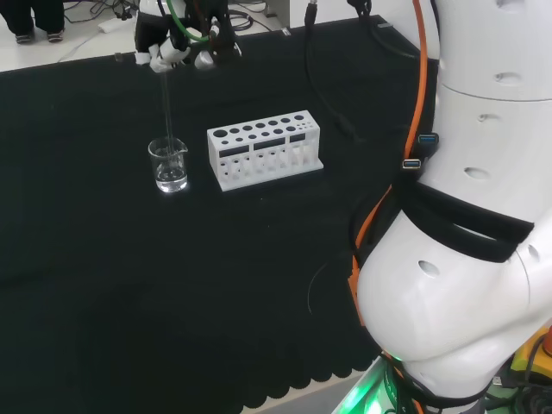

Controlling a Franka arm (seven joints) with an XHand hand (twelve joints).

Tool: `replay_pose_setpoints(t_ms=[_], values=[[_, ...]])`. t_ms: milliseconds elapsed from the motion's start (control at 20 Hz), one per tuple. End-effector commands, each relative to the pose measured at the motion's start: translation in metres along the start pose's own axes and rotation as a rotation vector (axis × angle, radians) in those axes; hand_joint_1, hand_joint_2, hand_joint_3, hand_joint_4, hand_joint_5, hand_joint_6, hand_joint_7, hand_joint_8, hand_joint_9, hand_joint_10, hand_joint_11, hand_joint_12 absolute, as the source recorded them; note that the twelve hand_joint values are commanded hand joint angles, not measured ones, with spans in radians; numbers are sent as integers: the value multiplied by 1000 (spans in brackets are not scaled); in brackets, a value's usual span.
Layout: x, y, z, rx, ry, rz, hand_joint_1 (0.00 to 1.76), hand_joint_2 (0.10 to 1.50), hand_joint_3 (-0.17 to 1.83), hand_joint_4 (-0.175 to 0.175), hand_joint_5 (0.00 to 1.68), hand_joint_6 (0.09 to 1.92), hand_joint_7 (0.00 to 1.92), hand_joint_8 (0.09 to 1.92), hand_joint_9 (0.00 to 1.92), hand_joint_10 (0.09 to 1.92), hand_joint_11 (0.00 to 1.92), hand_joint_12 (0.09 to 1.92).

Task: Stir in the beaker to the left of the white test tube rack with the glass rod.

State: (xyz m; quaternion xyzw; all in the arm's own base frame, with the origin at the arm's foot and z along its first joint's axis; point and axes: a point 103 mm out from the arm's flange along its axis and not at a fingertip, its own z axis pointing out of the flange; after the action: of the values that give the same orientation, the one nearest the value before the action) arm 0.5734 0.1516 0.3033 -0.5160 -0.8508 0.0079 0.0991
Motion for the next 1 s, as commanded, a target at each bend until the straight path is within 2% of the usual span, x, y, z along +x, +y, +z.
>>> replay_pose_setpoints(t_ms=[50, 550, 800, 1000], values=[[-9, -1, 10, 27, 7, 7, 1399, 1078, 0, -175, 1082, 469, 932, 1103, 1099, 1166, 1507, 646], [20, -1, 12, 43, 2, -9, 1399, 1079, 0, -175, 1076, 474, 933, 1102, 1098, 1169, 1508, 646], [25, 10, 13, 47, 8, -20, 1399, 1079, 0, -175, 1075, 477, 933, 1102, 1096, 1172, 1508, 646], [16, 18, 9, 37, 14, -20, 1399, 1079, 0, -175, 1074, 478, 933, 1101, 1095, 1174, 1507, 645]])
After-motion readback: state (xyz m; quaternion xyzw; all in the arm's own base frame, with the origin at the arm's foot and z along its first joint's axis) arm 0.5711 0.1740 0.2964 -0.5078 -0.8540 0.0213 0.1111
